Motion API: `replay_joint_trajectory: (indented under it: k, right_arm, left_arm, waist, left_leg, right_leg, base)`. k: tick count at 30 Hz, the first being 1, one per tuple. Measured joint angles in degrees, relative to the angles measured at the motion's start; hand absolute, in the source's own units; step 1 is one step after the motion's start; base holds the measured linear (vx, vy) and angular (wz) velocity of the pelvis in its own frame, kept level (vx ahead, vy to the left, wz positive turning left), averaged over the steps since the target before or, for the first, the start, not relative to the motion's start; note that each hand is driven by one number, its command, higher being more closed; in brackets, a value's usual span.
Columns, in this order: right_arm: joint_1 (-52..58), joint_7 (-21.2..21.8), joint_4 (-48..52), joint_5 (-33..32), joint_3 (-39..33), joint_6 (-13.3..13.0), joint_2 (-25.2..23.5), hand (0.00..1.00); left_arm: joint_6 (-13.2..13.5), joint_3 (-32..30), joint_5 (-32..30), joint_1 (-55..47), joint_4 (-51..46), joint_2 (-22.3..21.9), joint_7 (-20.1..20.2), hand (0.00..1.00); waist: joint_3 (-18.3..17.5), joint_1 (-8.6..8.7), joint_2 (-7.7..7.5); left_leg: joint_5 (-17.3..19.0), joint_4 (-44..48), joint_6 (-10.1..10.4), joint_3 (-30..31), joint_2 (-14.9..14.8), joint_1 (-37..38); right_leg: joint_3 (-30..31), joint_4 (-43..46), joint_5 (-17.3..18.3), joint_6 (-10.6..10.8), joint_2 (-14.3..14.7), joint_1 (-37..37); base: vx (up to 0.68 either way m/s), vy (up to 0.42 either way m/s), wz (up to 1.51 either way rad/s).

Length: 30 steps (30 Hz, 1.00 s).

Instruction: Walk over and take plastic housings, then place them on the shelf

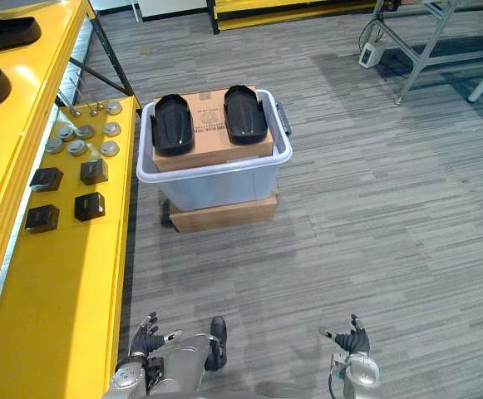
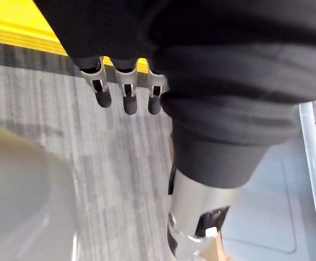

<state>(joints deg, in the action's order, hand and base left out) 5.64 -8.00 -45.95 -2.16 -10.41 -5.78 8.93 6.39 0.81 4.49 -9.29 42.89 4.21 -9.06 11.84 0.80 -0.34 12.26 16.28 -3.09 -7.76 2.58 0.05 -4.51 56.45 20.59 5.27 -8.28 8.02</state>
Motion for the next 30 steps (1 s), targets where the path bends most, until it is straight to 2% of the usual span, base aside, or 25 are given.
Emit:
replay_joint_trajectory:
  k: [2, 4, 5, 6, 7, 8, 9, 10, 11, 12, 13, 14, 15, 17, 18, 19, 20, 21, 22, 24, 26, 28, 30]
  right_arm:
    - [-1.0, 0.5, 0.1, 0.0, 0.4, -0.2, 0.4, 0.0]
    - [-1.6, 0.5, 0.1, 0.0, 0.4, -0.2, 0.6, 0.0]
    - [-1.7, 0.5, 0.2, 0.0, 0.4, -0.2, 0.5, 0.0]
    - [-1.3, 0.5, 0.3, 0.0, 0.6, -0.1, 0.5, 0.0]
    - [0.4, 0.4, 0.2, 0.1, 0.8, -0.1, 0.7, 0.0]
    - [0.4, 0.4, 0.2, 0.0, 0.7, 0.3, 1.5, 0.0]
    - [0.3, 0.4, 0.6, 0.0, 0.7, 0.3, 1.5, 0.0]
    - [0.6, 0.4, 1.2, 0.0, 0.0, 0.4, 1.4, 0.0]
    - [2.0, 0.4, 1.9, 0.0, -0.2, 0.6, 1.0, 0.0]
    - [2.9, 0.4, 2.5, 0.0, -0.2, 0.6, 0.6, 0.0]
    - [4.5, 0.4, 3.7, -0.1, 0.1, 0.6, -0.2, 0.0]
    - [4.9, 0.4, 4.2, -0.1, 0.1, 0.4, -1.0, 0.0]
    - [4.8, 0.4, 4.2, -0.4, -0.3, 0.1, -1.3, 0.0]
    - [4.8, 0.4, 4.1, -0.8, -0.3, -0.4, -1.8, 0.0]
    - [4.8, 0.4, 3.6, -1.3, -0.5, -0.3, -1.9, 0.0]
    - [4.8, 0.4, 3.4, -1.5, -0.5, -0.3, -1.9, 0.0]
    - [4.8, 0.4, 2.6, -1.8, -0.7, -0.3, -1.7, 0.0]
    - [5.0, 0.3, 2.2, -1.8, -1.1, -0.2, -1.1, 0.0]
    - [4.9, 0.3, 1.5, -1.9, -1.5, -0.1, -1.2, 0.0]
    - [5.0, 0.3, 1.3, -2.0, -1.7, 0.0, -2.1, 0.0]
    - [5.0, 0.1, 1.4, -2.5, -2.6, -0.1, -2.5, 0.0]
    - [5.0, -0.5, 2.1, -3.2, -3.2, -0.1, -2.4, 0.0]
    - [5.4, -0.8, 4.1, -3.9, -4.6, -0.2, -2.5, 0.0]
  left_arm:
    - [0.0, 0.4, 0.2, 1.0, 0.0, -0.1, 0.0, 0.0]
    - [0.1, 0.4, 0.3, 1.9, 0.1, -0.1, 0.0, 0.0]
    - [0.2, 0.3, 0.4, 1.8, 0.1, 0.0, 0.0, 0.0]
    - [0.2, 0.2, 0.4, 1.7, 0.2, 0.4, 0.0, 0.0]
    - [0.2, 0.1, 0.4, 1.4, 1.1, 0.5, 0.0, 0.0]
    - [0.2, -0.1, 0.3, 1.7, 2.1, -0.7, 0.0, 0.0]
    - [0.2, -0.1, 0.3, 1.7, 2.2, -0.8, 0.0, 0.0]
    - [0.2, -0.2, 0.3, 1.9, 2.2, -1.4, 0.0, 0.0]
    - [0.2, -0.6, 0.3, 2.1, 2.2, -2.3, 0.0, 0.0]
    - [0.2, -0.8, 0.3, 2.1, 2.1, -2.6, 0.1, 0.0]
    - [0.2, -1.0, 0.3, 1.8, 2.0, -3.2, 0.1, 0.0]
    - [0.2, -1.0, 0.3, 1.5, 2.0, -3.4, 0.2, 0.0]
    - [0.2, -1.0, 0.4, 1.2, 2.1, -3.6, 0.2, 0.0]
    - [0.2, -1.2, 0.4, 1.2, 2.1, -3.4, 0.2, 0.0]
    - [0.2, -1.3, 0.4, 0.8, 2.1, -3.4, 0.2, 0.0]
    - [0.2, -1.2, 0.4, 0.8, 2.1, -3.4, 0.2, 0.0]
    - [0.2, -1.1, 0.4, 0.8, 2.1, -3.5, 0.2, 0.0]
    - [0.2, -1.0, 0.4, 0.4, 2.2, -3.7, 0.2, 0.0]
    - [0.2, -1.0, 0.5, 0.5, 2.6, -3.5, 0.1, 0.0]
    - [0.1, -1.0, 0.5, 1.3, 3.3, -2.4, 0.1, 0.0]
    - [0.1, -1.0, 0.5, 1.2, 3.6, -1.7, 0.1, 0.0]
    - [0.1, -1.0, 0.4, 0.5, 3.8, -1.2, 0.1, 0.0]
    - [0.1, -1.0, 0.4, 0.1, 3.9, -1.0, 0.1, 0.0]
  waist:
    - [0.5, 0.09, 1.59]
    - [0.9, 0.67, 2.72]
    - [0.8, 1.44, 2.67]
    - [0.8, 1.49, 2.29]
    - [0.7, 1.85, 1.85]
    - [0.2, 1.18, 3.41]
    - [0.2, 1.43, 3.37]
    - [0.3, 2.18, 3.45]
    - [0.3, 2.39, 3.52]
    - [0.4, 2.31, 3.32]
    - [0.7, 1.63, 2.96]
    - [0.5, 1.31, 3.22]
    - [0.6, 1.33, 2.86]
    - [0.5, 0.99, 3.03]
    - [0.5, 0.76, 3.05]
    - [0.5, 0.77, 3.08]
    - [0.2, 1.04, 3.55]
    - [0.0, 1.14, 5.37]
    - [-0.2, 1.21, 6.05]
    - [-0.3, 1.34, 4.34]
    - [-0.6, 1.06, 3.37]
    - [-0.9, 1.06, 3.13]
    - [-1.4, 1.41, 3.57]
  left_leg:
    - [0.0, -2.4, 0.0, 0.0, -1.8, 4.3]
    - [0.1, -3.1, 0.2, 0.2, -3.8, 6.7]
    - [0.7, -3.5, 1.2, 0.6, -4.5, 8.1]
    - [1.3, -3.4, 2.9, 0.8, -4.6, 8.9]
    - [3.2, -3.1, 5.8, 2.2, -4.9, 10.9]
    - [3.4, -1.8, 6.8, 2.9, -7.0, 10.8]
    - [2.9, -0.1, 7.7, 3.2, -7.0, 10.2]
    - [1.7, 5.2, 8.9, 3.7, -7.4, 8.3]
    - [-1.5, 14.8, 9.2, 3.8, -8.2, 4.7]
    - [-4.0, 20.3, 9.1, 3.6, -9.3, 2.5]
    - [-6.0, 29.7, 9.1, 1.9, -12.2, -0.6]
    - [-4.6, 34.2, 7.9, 0.1, -14.1, -2.4]
    - [-3.6, 34.9, 6.5, -2.0, -15.2, -4.1]
    - [-2.7, 29.0, 6.0, -3.6, -15.4, -6.0]
    - [-2.1, 19.1, 6.7, -2.9, -14.2, -6.3]
    - [-2.2, 16.8, 6.7, -2.7, -13.8, -6.2]
    - [-3.5, 7.1, 8.0, -0.8, -11.9, -5.8]
    - [-13.0, -0.7, 8.7, 1.7, -11.5, -5.4]
    - [-11.0, -1.0, 8.3, 1.7, -11.7, -4.7]
    - [-10.6, -5.3, 7.9, 1.2, -10.2, -2.7]
    - [-11.1, -8.6, 7.2, 0.5, -9.5, -1.0]
    - [-11.9, -11.5, 6.8, -0.5, -8.5, 1.2]
    - [-12.5, -13.9, 6.7, -1.0, -7.7, 2.8]
  right_leg:
    - [-3.8, -7.9, 1.5, -2.8, 0.4, 4.6]
    - [-4.0, -19.3, -0.1, -2.7, 1.6, 8.9]
    - [-1.9, -28.8, -4.9, -2.1, 3.0, 10.2]
    - [-0.2, -34.3, -9.6, -2.0, 3.3, 10.2]
    - [1.7, -36.0, -21.6, -4.9, 3.7, 9.0]
    - [1.5, -32.3, -18.8, -5.5, 5.0, 9.7]
    - [0.9, -30.8, -17.0, -5.8, 4.7, 9.9]
    - [-0.7, -29.5, -14.6, -6.5, 3.9, 9.0]
    - [-2.7, -30.6, -13.1, -6.9, 3.4, 5.4]
    - [-3.6, -32.0, -12.7, -7.1, 3.3, 3.0]
    - [-5.3, -35.0, -12.2, -7.7, 3.6, -1.9]
    - [-6.3, -37.0, -12.0, -7.9, 4.0, -5.1]
    - [-6.8, -39.6, -12.0, -7.9, 4.0, -8.0]
    - [-6.8, -41.9, -12.1, -7.9, 3.8, -10.4]
    - [-6.3, -42.7, -12.0, -7.3, 3.3, -11.2]
    - [-6.1, -42.7, -11.9, -7.2, 3.2, -11.3]
    - [-5.7, -42.8, -11.9, -6.4, 3.1, -11.4]
    - [-4.9, -42.9, -11.5, -5.0, 4.5, -11.3]
    - [-4.5, -42.8, -11.2, -4.6, 5.1, -11.4]
    - [-3.7, -43.9, -11.5, -3.3, 3.8, -11.5]
    - [-3.0, -44.6, -11.7, -2.8, 3.0, -11.6]
    - [-1.9, -44.7, -11.6, -2.3, 2.3, -11.7]
    - [-1.4, -44.9, -11.4, -2.1, 2.0, -11.6]
  base:
    - [0.56, -0.045, 0.05]
    - [0.48, -0.097, 0.23]
    - [0.4, -0.112, 0.37]
    - [0.54, -0.165, 0.57]
    - [0.56, -0.195, 0.26]
    - [0.54, -0.215, 0.23]
    - [0.49, -0.233, 0.24]
    - [0.44, -0.241, 0.72]
    - [0.42, -0.24, 0.8]
    - [0.38, -0.227, 0.75]
    - [0.33, -0.199, 0.49]
    - [0.35, -0.195, 0.42]
    - [0.29, -0.134, 0.2]
    - [0.21, -0.035, 0.0]
    - [0.14, 0.024, -0.12]
    - [0.24, 0.091, -0.17]
    - [0.17, 0.096, -0.16]
    - [0.21, 0.129, -0.2]
    - [0.16, 0.137, -0.13]
    - [0.14, 0.148, -0.09]
    - [0.05, 0.08, -0.17]
    - [0.02, 0.058, -0.22]
    - [0.0, 0.047, -0.13]
